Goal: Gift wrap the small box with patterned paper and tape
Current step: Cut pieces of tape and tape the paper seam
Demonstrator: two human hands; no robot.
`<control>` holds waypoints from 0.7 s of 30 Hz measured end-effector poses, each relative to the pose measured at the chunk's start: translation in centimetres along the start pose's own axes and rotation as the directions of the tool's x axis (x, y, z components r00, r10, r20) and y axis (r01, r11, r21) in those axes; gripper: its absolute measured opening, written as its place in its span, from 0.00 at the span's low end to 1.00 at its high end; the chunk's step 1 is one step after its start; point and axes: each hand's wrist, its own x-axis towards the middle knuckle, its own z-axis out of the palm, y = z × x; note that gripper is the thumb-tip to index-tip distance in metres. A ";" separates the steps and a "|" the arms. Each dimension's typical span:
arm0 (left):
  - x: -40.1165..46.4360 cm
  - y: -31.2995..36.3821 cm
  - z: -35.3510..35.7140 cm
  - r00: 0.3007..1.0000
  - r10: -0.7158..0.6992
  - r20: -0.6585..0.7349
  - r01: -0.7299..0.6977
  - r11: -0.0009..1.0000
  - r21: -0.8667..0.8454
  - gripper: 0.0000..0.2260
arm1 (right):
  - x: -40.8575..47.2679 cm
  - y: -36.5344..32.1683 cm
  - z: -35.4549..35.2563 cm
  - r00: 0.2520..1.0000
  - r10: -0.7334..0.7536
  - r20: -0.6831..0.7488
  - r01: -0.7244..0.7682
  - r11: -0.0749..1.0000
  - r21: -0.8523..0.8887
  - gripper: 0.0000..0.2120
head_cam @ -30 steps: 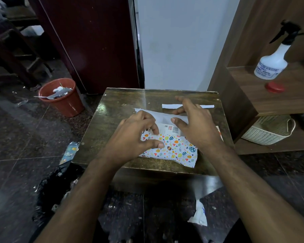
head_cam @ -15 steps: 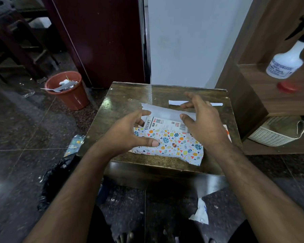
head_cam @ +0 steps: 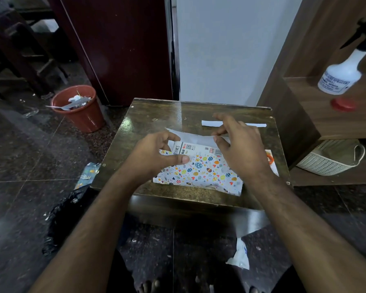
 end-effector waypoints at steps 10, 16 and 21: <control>0.2 1.3 1.2 0.978 -0.039 -0.203 0.044 0.999 0.021 0.22 | -0.5 -0.3 -0.6 0.991 -0.118 -0.061 0.121 0.991 0.062 0.19; 0.3 1.4 1.8 0.961 -0.028 -0.276 0.037 0.999 0.027 0.22 | -1.1 -0.7 -0.8 0.980 -0.196 0.041 0.194 0.980 0.046 0.15; 0.2 1.4 2.3 0.948 -0.058 -0.314 0.051 0.998 -0.031 0.24 | -1.6 -0.8 -0.4 0.970 -0.222 0.103 0.224 0.975 -0.008 0.19</control>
